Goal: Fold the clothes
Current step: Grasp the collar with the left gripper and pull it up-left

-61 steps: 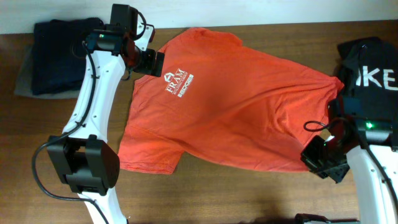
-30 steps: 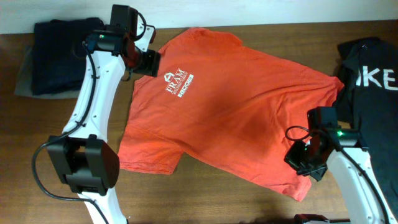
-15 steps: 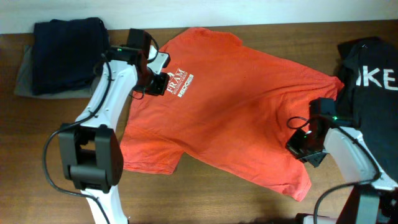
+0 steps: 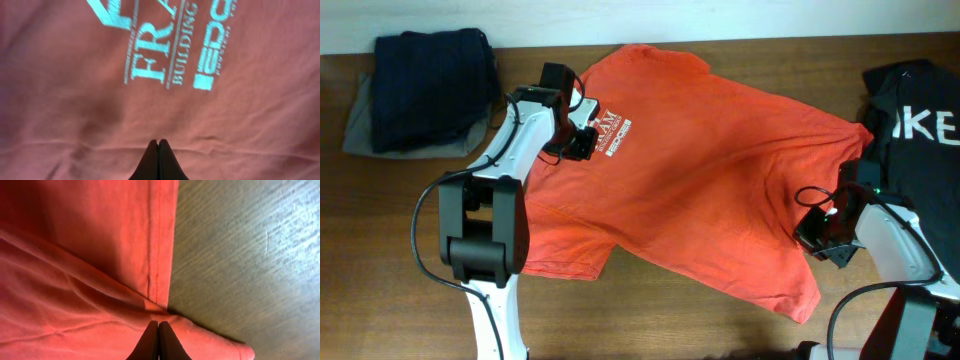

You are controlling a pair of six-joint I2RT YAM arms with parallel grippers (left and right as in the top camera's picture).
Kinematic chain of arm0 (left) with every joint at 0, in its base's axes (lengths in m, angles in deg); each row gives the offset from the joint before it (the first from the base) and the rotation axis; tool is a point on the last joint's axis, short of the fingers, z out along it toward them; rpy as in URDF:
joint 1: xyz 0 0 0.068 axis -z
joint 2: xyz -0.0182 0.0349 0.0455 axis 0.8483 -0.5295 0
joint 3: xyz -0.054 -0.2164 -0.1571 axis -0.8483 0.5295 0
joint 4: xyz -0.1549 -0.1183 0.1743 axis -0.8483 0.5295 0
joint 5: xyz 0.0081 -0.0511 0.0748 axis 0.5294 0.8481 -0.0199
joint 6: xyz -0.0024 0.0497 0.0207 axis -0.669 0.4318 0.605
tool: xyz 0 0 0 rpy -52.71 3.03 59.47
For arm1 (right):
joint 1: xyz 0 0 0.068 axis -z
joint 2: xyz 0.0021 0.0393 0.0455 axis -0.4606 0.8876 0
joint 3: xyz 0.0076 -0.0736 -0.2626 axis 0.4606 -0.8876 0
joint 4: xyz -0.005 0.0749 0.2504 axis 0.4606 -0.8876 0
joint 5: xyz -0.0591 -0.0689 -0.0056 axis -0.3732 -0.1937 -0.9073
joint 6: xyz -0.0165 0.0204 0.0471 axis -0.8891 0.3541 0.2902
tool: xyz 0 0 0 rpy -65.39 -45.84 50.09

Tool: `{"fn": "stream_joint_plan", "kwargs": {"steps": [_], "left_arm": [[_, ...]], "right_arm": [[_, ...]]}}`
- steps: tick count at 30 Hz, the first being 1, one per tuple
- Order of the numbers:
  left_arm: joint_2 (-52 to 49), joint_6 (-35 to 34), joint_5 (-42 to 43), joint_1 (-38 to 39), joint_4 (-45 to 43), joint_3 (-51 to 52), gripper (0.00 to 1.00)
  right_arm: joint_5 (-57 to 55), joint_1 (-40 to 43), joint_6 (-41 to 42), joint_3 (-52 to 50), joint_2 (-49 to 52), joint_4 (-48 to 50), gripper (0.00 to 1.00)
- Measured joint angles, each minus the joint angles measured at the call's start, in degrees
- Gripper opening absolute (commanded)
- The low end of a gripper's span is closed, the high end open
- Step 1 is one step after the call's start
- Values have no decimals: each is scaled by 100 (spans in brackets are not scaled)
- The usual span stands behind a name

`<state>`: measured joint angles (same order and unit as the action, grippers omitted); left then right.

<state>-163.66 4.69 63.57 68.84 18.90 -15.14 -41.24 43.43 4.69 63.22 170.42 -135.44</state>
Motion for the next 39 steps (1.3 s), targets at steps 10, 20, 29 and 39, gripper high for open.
{"fn": "stream_joint_plan", "kwargs": {"steps": [10, 20, 29, 39], "left_arm": [[-380, 0, -166, -11, -101, -11, 1], [-380, 0, -426, -105, -157, -11, 1], [-380, 0, -533, -909, -247, -13, 1], [-380, 68, -595, -1381, -275, -13, 1]], "right_arm": [[48, 0, -68, 0, 0, 20, 4], [55, 0, -66, 0, 7, 44, 4], [55, 0, -66, 0, 11, 186, 4], [157, 0, -66, 0, 11, 201, 4]]}}
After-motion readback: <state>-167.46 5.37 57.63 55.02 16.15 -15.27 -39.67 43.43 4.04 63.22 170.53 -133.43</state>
